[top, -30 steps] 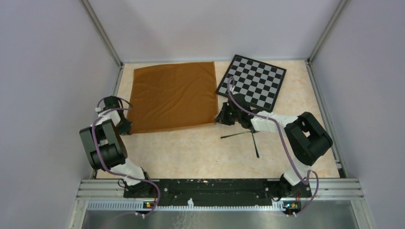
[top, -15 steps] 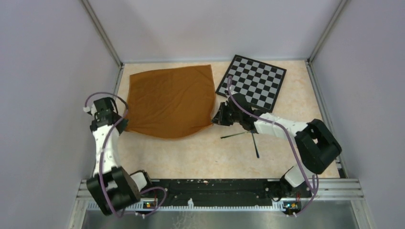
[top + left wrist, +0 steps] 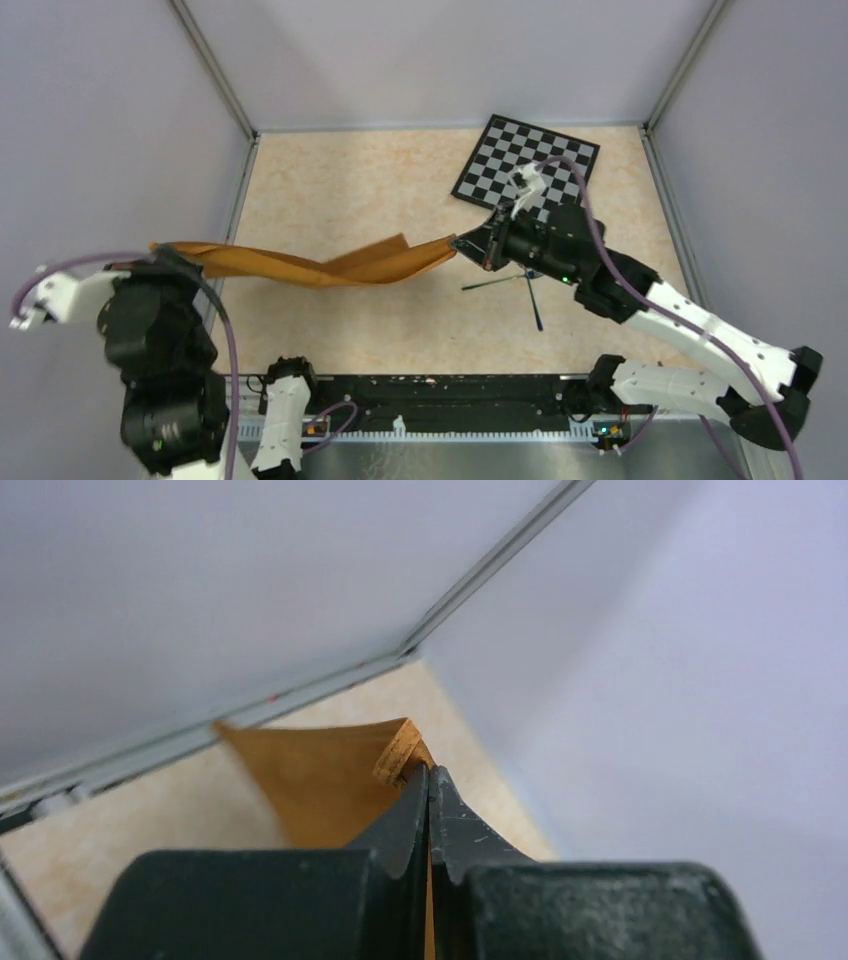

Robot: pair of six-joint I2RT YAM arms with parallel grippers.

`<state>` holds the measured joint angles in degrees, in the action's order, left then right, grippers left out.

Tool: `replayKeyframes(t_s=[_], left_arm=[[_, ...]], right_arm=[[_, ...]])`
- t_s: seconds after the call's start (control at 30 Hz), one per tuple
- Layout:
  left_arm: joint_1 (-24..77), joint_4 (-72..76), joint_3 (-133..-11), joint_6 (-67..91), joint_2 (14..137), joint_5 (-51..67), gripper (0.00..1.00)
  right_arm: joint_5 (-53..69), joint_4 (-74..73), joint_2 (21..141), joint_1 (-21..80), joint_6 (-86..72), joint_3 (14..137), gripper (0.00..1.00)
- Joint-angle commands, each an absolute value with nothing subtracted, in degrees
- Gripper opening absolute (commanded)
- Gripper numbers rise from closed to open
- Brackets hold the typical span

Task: Fold the napkin into a case and place the utensils inside
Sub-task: Fold and flatten the napkin at the center of the board.

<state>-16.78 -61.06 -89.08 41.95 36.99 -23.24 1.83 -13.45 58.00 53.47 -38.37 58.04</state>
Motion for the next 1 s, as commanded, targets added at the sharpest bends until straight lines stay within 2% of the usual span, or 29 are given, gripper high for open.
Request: replayKeyframes(t_s=[0.0,0.1,0.2,0.37,0.47,0.57,0.7,0.97], left_arm=[[-12.49,-61.77,-103.22,40.58,34.98,-31.18,0.00],[-11.38,-58.79,-110.36,36.62,35.87,-30.36,0.00],[-11.12,-55.73,-109.85,34.77,37.72,-26.37,0.00],[-11.15,-45.96,-96.78,35.62,40.70,-20.82,0.00],[-11.16,-38.99,-88.83,35.99,45.38,-19.90,0.00],[-11.10,-31.49,-83.35,36.64,51.97,-17.96,0.00],[-11.09,-17.18,-74.35,34.78,61.53,-13.30,0.00],[-12.05,-6.06,-77.62,32.86,89.21,-1.31,0.00]], right_arm=[[1.84,-12.91,51.38,56.19,-35.49,64.38,0.00],[4.59,-10.95,49.88,56.81,-35.89,67.30,0.00],[5.29,-8.88,50.02,56.91,-36.92,69.25,0.00],[-6.04,-12.52,54.89,56.42,-36.06,73.82,0.00],[-4.70,-12.41,59.89,48.81,-37.13,75.57,0.00],[1.56,-8.61,66.74,40.02,-39.84,75.69,0.00],[3.82,-2.83,79.16,34.20,-40.05,77.54,0.00],[9.95,1.48,107.16,26.05,-40.09,93.11,0.00]])
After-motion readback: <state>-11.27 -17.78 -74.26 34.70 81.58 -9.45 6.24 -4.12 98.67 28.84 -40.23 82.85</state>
